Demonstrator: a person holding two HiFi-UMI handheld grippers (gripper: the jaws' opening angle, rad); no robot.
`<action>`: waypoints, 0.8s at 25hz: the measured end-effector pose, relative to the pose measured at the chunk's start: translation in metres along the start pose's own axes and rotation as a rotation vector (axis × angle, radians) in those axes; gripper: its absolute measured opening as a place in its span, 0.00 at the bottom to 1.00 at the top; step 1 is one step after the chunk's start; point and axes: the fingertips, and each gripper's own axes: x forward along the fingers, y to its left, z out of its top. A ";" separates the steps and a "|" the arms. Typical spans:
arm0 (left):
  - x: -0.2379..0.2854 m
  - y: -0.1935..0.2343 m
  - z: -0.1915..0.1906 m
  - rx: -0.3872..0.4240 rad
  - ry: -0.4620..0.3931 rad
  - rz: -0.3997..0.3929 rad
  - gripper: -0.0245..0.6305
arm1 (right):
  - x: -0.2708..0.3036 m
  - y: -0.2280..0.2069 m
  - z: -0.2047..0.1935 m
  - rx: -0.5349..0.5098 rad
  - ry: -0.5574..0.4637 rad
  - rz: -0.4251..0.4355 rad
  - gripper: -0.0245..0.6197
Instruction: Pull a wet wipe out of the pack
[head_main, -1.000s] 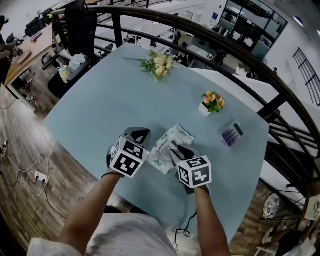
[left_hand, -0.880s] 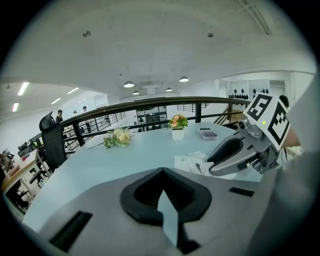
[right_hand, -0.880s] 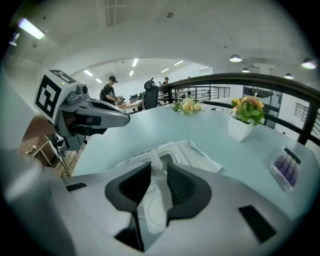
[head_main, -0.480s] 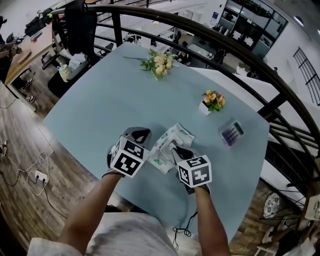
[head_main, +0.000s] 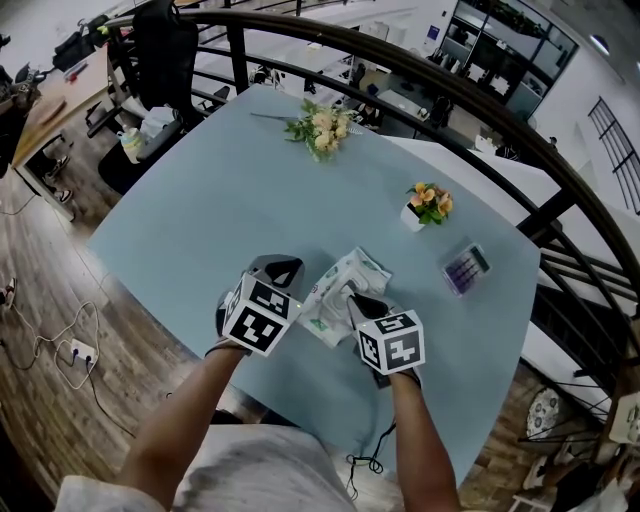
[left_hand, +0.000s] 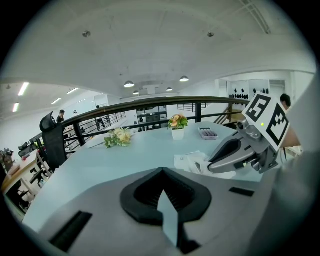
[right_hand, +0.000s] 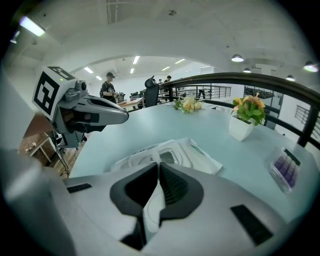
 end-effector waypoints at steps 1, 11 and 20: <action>0.000 -0.001 0.001 0.001 -0.001 -0.001 0.03 | 0.000 0.000 0.000 0.000 0.000 0.000 0.07; 0.002 -0.005 -0.002 0.004 0.007 -0.002 0.03 | 0.001 -0.001 0.000 0.006 -0.008 0.008 0.06; 0.002 -0.008 0.000 0.003 0.004 -0.002 0.03 | -0.001 -0.002 0.001 0.018 -0.019 0.015 0.06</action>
